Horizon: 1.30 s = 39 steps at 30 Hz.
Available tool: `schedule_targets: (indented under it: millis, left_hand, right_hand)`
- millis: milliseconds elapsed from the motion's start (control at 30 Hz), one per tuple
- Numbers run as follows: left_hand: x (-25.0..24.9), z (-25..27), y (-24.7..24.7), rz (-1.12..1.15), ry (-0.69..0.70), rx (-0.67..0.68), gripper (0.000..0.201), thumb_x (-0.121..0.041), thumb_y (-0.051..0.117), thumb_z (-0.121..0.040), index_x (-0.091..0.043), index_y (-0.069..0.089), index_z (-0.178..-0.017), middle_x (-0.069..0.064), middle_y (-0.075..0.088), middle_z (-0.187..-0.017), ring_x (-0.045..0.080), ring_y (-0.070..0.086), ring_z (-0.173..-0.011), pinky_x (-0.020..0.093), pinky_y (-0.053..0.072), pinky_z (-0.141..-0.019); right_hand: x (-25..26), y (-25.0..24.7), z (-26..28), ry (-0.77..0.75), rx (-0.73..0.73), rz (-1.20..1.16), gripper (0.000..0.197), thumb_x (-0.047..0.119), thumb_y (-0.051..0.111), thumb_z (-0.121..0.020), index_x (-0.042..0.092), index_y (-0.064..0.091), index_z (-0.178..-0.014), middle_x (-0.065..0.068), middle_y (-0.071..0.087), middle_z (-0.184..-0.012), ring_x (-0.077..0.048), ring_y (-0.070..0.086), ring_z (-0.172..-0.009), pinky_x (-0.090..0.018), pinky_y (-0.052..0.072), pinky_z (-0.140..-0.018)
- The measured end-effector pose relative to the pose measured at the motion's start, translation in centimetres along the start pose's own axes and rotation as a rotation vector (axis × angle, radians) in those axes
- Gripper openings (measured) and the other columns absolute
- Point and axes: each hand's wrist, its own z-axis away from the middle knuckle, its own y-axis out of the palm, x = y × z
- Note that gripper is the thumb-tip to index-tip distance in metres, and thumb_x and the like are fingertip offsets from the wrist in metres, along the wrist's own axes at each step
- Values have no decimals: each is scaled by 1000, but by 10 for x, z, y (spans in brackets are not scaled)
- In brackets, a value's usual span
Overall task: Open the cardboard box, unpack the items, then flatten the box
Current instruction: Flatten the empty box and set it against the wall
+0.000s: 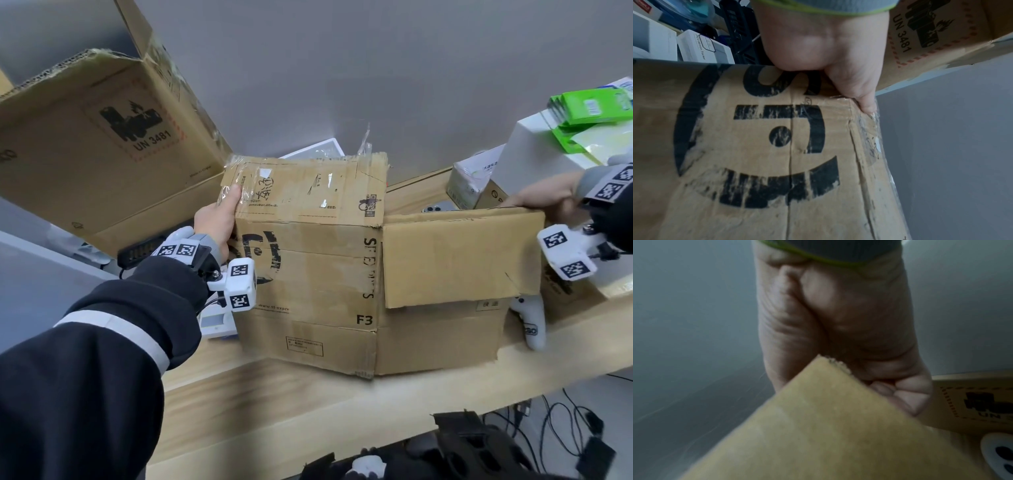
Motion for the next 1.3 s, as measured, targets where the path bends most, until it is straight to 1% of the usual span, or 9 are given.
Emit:
schedule_targets:
  millis: [100,200,233,367,633,733,967,1100,1300]
  left_hand:
    - [-4,4,3,4,10,12,42,-58,69,-85,-16,70,-92,5,76,-94,24,73,-84,34,58,-71]
    - [-6,6,4,5,20,16,42,-59,68,-85,-17,70,-91,4,77,-93,23,73,-86,34,59,-73]
    - [-5,7,3,5,19,19,42,-58,68,-85,-17,70,-91,4,77,-94,23,73,-86,34,58,-72]
    - [-3,8,-2,6,9,4,43,-59,68,-84,-17,71,-94,5,77,-98,23,73,-88,32,58,-69]
    - [1,9,-6,32,-34,17,52,-64,67,-82,-15,73,-98,3,79,-89,24,75,-86,40,61,-79]
    - [5,9,-5,44,-38,68,56,-65,67,-82,-14,74,-102,3,79,-90,25,76,-87,42,60,-82]
    - [7,12,-2,75,-31,135,56,-65,68,-83,-13,76,-103,4,79,-94,24,76,-88,41,60,-82]
    - [6,12,-4,75,-10,93,50,-62,69,-83,-15,75,-99,2,79,-90,21,76,-84,36,59,-77]
    - [5,6,-9,62,8,46,51,-62,66,-84,-15,74,-102,2,79,-92,22,76,-87,39,61,-80]
  right_hand:
    - [-1,-5,-2,15,11,-39,25,23,63,-86,-2,62,-82,-20,69,-64,-29,66,-49,-38,59,-56]
    - [-5,-11,-6,38,87,-41,38,14,86,-48,-4,67,-76,-21,69,-66,-30,67,-51,-39,59,-56]
    - [-6,-12,-6,48,104,-46,39,12,86,-45,-4,67,-75,-21,69,-66,-30,67,-51,-39,59,-56]
    - [-3,1,7,33,98,-53,27,23,69,-72,-4,69,-77,-22,70,-72,-31,67,-56,-41,58,-62]
    - [-3,17,5,24,48,79,24,27,62,-80,5,67,-72,-16,64,-69,-28,61,-56,-31,50,-60]
    - [-3,23,0,39,27,202,31,38,69,-76,7,71,-73,-15,67,-73,-28,62,-58,-30,48,-58]
    - [0,39,5,55,158,221,34,32,68,-85,0,75,-95,-22,71,-98,-31,70,-75,-38,56,-77]
    - [-2,35,6,88,234,212,34,29,70,-79,-3,77,-86,-22,73,-91,-31,71,-72,-38,57,-75]
    - [-8,18,2,67,129,87,32,26,73,-74,-4,75,-85,-25,72,-95,-33,71,-74,-42,54,-80]
